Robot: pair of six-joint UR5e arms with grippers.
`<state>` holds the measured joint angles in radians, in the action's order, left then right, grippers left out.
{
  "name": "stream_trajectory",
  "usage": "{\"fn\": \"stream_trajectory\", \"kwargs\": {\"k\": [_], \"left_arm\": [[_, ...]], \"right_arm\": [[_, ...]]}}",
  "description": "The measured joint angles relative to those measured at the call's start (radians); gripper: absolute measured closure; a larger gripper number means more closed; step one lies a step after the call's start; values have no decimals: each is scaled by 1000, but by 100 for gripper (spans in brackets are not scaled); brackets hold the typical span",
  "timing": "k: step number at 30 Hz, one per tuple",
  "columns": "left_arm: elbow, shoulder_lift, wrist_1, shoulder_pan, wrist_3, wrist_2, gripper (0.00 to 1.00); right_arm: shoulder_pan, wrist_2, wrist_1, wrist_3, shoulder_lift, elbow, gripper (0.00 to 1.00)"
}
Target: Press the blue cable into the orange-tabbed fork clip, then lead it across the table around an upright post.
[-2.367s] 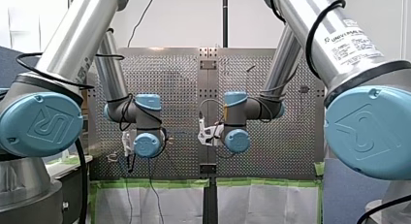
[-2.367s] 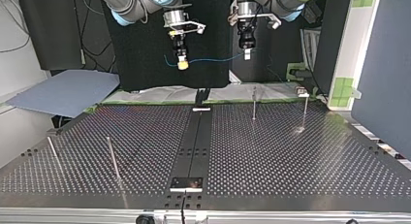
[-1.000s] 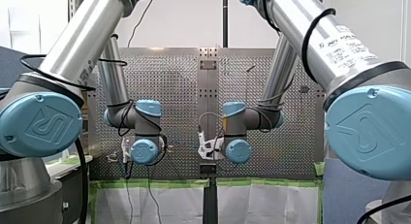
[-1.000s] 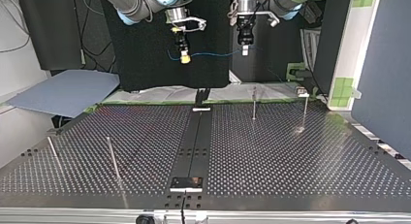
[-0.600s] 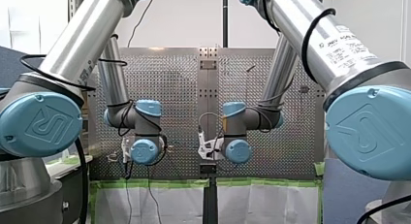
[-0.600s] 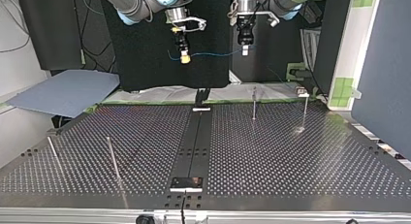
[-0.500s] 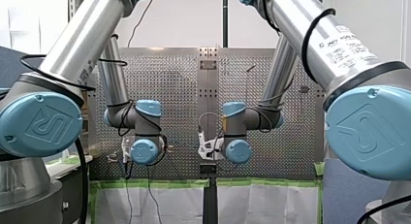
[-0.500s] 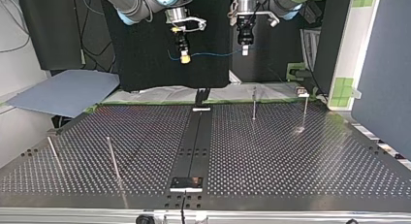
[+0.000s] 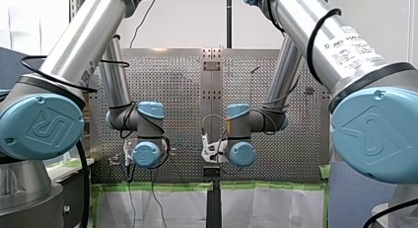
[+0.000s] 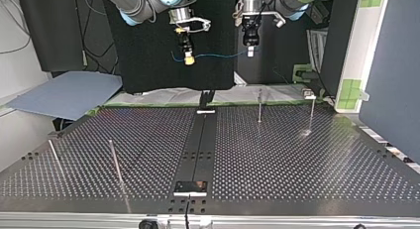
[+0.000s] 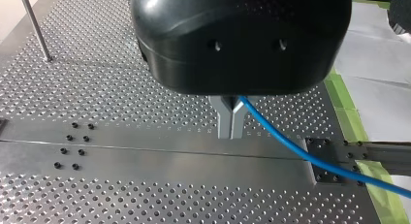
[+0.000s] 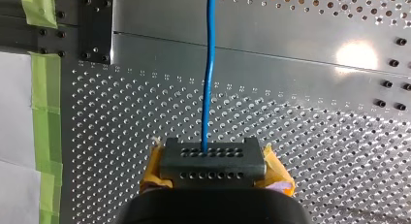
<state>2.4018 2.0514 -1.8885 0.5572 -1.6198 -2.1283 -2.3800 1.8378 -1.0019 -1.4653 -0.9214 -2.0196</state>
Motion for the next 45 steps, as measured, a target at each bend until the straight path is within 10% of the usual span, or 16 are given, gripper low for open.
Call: {"fn": "stream_trajectory", "kwargs": {"k": [5, 12, 24, 45], "left_arm": [[16, -16, -16, -7, 16, 17, 100], [37, -77, -77, -22, -9, 69, 100], [78, -194, -98, -46, -119, 60, 100], [67, -107, 45, -208, -59, 160, 100]], "right_arm": [[-6, 8, 8, -8, -8, 8, 100], [6, 53, 65, -66, -66, 65, 100], [20, -15, 177, -104, -159, 161, 100], [0, -121, 88, -148, 36, 202, 100]]}}
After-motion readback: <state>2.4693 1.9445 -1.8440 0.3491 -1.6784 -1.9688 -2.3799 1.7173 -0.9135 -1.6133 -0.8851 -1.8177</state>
